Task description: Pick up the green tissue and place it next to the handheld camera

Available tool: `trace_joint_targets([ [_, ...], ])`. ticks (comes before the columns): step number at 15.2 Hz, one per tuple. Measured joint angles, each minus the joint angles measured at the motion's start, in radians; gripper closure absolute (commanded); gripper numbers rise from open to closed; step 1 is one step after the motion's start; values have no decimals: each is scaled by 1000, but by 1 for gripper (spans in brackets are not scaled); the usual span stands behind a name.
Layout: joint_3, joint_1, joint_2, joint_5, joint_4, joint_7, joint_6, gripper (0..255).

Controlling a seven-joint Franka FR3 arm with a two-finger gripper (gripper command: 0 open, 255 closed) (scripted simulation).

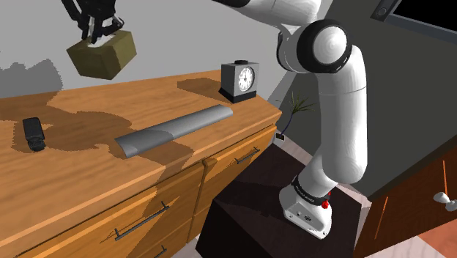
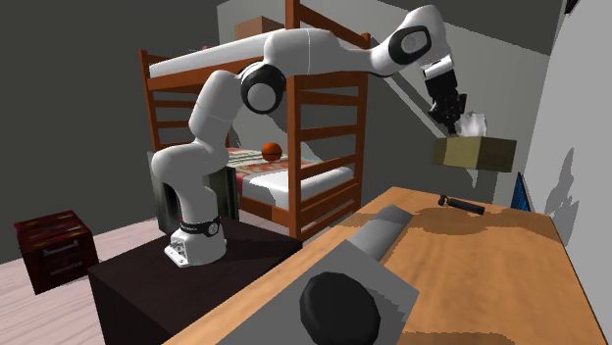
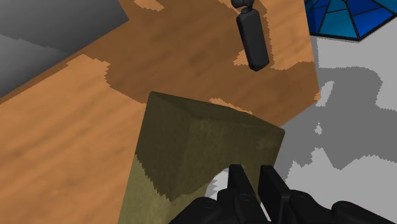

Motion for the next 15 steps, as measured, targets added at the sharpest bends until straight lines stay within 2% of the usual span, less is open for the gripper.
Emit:
trace_joint_targets([
  [15, -2, -70, -31, -7, -265, 46, 221, 255],
])
